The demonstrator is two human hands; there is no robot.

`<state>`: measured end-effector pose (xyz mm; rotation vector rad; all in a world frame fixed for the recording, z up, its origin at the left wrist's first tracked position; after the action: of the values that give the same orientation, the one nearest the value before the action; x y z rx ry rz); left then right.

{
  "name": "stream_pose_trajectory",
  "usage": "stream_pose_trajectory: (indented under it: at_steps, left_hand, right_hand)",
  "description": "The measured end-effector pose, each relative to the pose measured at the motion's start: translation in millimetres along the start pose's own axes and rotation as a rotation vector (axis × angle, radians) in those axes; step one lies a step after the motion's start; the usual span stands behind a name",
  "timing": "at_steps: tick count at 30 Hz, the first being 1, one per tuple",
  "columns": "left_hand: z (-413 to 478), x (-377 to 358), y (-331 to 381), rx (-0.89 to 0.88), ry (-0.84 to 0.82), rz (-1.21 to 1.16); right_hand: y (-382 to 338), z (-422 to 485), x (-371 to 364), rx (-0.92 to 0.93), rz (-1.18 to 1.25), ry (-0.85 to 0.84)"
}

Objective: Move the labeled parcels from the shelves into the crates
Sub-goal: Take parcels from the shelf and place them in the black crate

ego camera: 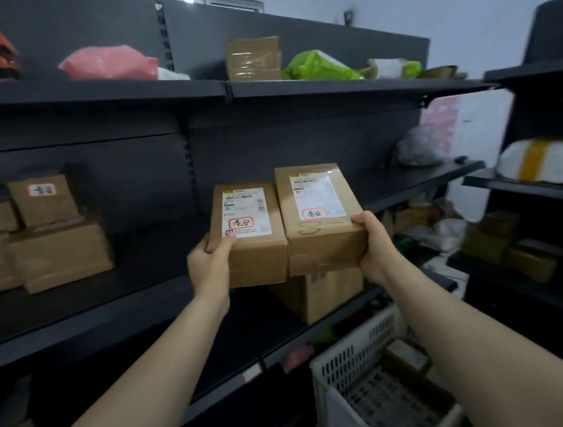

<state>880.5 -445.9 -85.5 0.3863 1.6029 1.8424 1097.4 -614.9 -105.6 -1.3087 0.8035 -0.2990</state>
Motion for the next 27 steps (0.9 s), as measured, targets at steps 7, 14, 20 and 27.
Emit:
stream_pose_trajectory:
  at_steps: [7,14,20,27]
  left_hand:
    - [-31.1,-144.9,-64.6,0.292,-0.370,-0.048]
    - [-96.7,-302.8,-183.6,0.675,-0.665,-0.058]
    - [-166.6,-403.1,-283.8,0.931,-0.806,0.024]
    - [-194.3,-439.1,-371.9,1.039,-0.676,0.125]
  right_hand:
    - [-7.0,-116.6,143.7,-0.070,0.073,0.364]
    - [10.6,-244.5,306.1,-0.104,0.094,0.623]
    - [43.5,-325.0,416.1,-0.258,0.163,0.818]
    - [125.9,-339.8,486.6,-0.425,0.365,0.887]
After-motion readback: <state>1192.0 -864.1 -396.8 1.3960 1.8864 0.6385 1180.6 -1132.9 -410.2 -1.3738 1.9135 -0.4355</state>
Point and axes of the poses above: each hand's wrist, its own z-axis towards the middle knuckle, its own x-axis out of the back of the hand, y = z × x, the point moved 6 cm from there along z, towards the middle knuckle, and after that the axes turned 15 degrees about -y, right-handed, at the moved point
